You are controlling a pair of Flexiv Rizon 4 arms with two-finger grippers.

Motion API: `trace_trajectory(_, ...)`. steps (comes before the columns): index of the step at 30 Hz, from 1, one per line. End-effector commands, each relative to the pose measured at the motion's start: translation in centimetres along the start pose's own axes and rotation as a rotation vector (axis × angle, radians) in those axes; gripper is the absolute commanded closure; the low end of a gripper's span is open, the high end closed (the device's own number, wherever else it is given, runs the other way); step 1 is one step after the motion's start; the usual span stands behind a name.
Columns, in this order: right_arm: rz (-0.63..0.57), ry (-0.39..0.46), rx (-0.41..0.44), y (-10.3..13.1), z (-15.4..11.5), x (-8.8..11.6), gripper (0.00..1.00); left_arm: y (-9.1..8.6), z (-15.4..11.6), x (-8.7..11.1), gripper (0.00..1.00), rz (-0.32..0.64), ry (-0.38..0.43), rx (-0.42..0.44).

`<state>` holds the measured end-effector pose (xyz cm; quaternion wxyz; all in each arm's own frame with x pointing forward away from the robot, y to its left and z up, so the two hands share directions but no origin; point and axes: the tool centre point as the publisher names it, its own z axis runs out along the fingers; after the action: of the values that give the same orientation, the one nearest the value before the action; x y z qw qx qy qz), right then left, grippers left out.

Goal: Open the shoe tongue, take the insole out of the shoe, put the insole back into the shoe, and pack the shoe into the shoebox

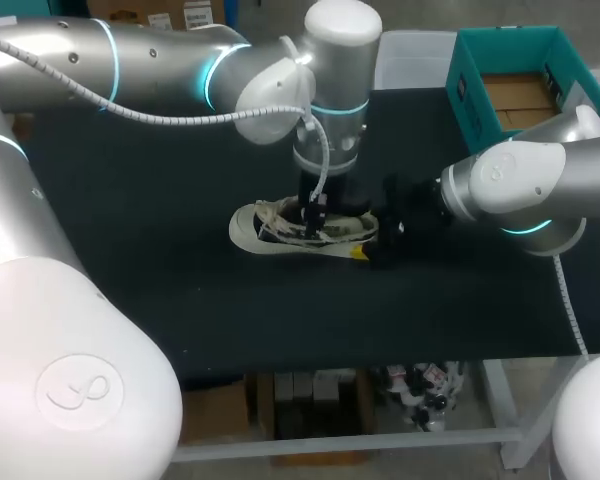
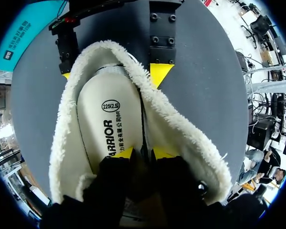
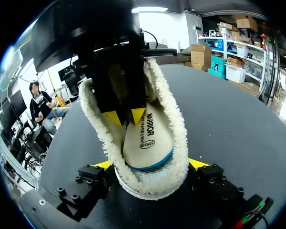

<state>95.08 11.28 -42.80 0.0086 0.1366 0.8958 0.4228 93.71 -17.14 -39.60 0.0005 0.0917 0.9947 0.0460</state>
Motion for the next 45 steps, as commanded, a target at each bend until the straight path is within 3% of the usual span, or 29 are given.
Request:
trace_trajectory(1, 0.002, 0.002, -0.004, -0.2, 0.1, -0.5, 1.00, 0.2, 6.9, 0.4, 0.71, -0.012, -0.011, 0.005)
trace_trajectory(12, 0.002, 0.002, -0.004, -0.2, 0.1, -0.5, 1.00, 1.0, 8.3, -1.5, 0.71, 0.001, -0.057, 0.009)
trace_trajectory(24, 0.002, 0.002, -0.004, -0.2, 0.1, -0.5, 1.00, 1.2, 9.2, -2.0, 0.71, 0.029, -0.113, 0.017)
trace_trajectory(35, 0.002, 0.002, -0.004, -0.2, 0.1, -0.5, 1.00, 0.7, 7.9, -2.7, 0.68, 0.002, -0.036, 0.105)
trace_trajectory(41, 0.002, 0.002, -0.004, -0.2, 0.1, -0.5, 1.00, -0.6, 9.4, -1.4, 0.66, 0.035, -0.093, 0.053)
trace_trajectory(45, 0.002, 0.002, -0.004, -0.2, 0.1, -0.5, 1.00, -0.9, 10.3, -2.0, 0.69, 0.023, -0.115, 0.036)
